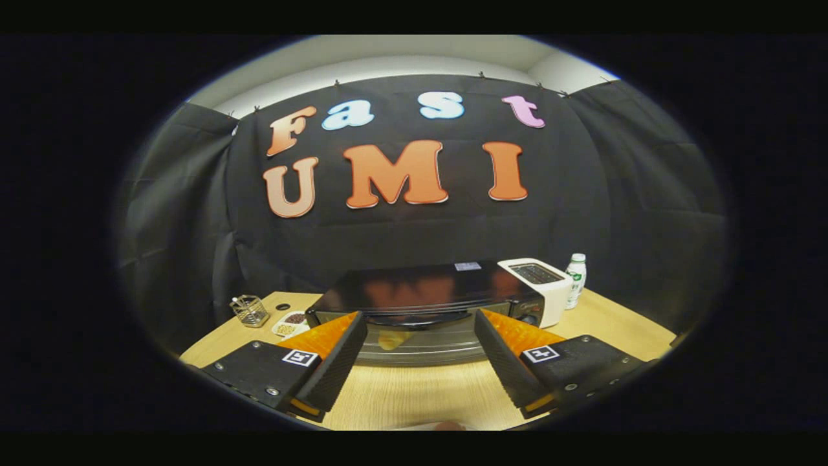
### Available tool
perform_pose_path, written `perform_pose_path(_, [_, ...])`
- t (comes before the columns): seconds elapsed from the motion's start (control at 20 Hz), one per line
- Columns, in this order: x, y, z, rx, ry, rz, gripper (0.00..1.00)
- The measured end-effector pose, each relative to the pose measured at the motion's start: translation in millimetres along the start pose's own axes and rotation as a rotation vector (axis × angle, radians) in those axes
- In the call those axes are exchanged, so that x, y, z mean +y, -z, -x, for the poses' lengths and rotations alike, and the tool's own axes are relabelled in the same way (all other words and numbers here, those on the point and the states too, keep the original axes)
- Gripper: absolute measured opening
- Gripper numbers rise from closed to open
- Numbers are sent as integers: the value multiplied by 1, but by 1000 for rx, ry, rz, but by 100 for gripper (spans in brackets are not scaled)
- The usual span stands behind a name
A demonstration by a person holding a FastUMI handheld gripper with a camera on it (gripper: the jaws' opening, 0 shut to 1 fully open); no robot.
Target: Open the toaster oven, put the food inside, and close the toaster oven door.
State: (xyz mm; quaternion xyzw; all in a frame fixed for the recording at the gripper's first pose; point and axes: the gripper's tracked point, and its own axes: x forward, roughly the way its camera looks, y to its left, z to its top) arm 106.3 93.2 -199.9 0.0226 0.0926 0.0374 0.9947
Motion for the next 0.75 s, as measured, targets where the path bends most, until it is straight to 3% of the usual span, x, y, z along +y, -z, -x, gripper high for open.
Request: perform_pose_path(0.75, [-34, -81, 116, -152, 49, 35, 99])
